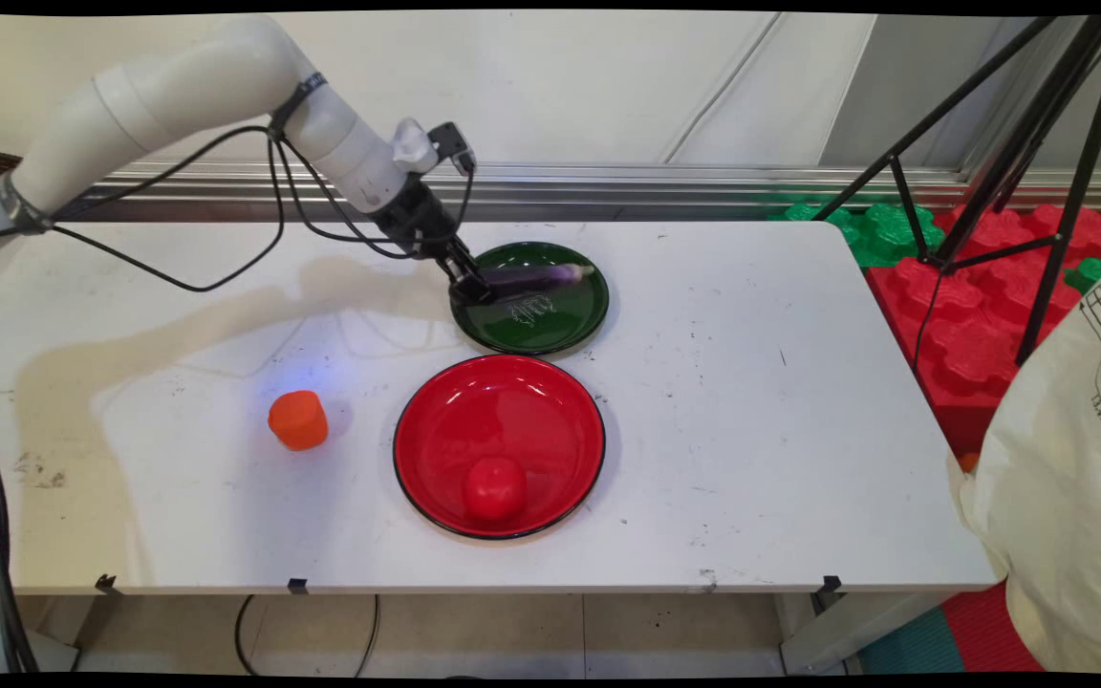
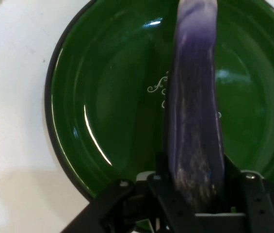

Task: Place the picked object on the table

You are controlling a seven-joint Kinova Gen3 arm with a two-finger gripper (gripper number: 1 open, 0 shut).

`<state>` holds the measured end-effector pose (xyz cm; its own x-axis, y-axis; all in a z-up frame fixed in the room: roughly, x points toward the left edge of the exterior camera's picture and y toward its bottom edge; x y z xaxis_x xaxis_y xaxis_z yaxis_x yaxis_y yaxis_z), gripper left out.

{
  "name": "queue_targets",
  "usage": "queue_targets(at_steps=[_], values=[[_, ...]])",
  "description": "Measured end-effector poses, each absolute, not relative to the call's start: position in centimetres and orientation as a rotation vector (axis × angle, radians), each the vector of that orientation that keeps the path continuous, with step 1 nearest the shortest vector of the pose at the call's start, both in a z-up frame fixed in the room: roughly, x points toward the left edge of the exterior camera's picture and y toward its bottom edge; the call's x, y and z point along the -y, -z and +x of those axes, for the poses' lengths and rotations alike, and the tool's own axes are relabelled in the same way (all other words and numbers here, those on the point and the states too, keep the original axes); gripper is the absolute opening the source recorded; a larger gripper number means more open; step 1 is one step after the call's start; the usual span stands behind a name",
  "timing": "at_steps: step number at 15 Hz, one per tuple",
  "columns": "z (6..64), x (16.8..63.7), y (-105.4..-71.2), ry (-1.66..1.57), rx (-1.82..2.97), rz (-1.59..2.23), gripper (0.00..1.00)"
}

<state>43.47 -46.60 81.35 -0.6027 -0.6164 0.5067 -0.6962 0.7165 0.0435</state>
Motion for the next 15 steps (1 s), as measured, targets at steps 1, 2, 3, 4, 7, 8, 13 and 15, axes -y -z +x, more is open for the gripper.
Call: queue_targets(at_steps=[1, 2, 3, 4, 7, 8, 13, 15], values=[[43.7, 46.2, -82.0, -0.221, 2.422, 0.998, 0.00], [43.9, 45.7, -82.8, -0.228, 2.418, 0.993, 0.00], [44.1, 45.3, -83.3, -0.232, 2.415, 0.991, 0.00], [44.3, 44.8, -84.1, -0.238, 2.412, 0.988, 0.00], [45.0, 43.6, -85.8, -0.251, 2.409, 0.981, 0.00], [45.2, 43.0, -86.4, -0.255, 2.409, 0.979, 0.00], [47.4, 39.8, -89.7, -0.267, 2.425, 0.984, 0.00], [48.8, 38.2, -90.8, -0.269, 2.444, 0.992, 0.00]])
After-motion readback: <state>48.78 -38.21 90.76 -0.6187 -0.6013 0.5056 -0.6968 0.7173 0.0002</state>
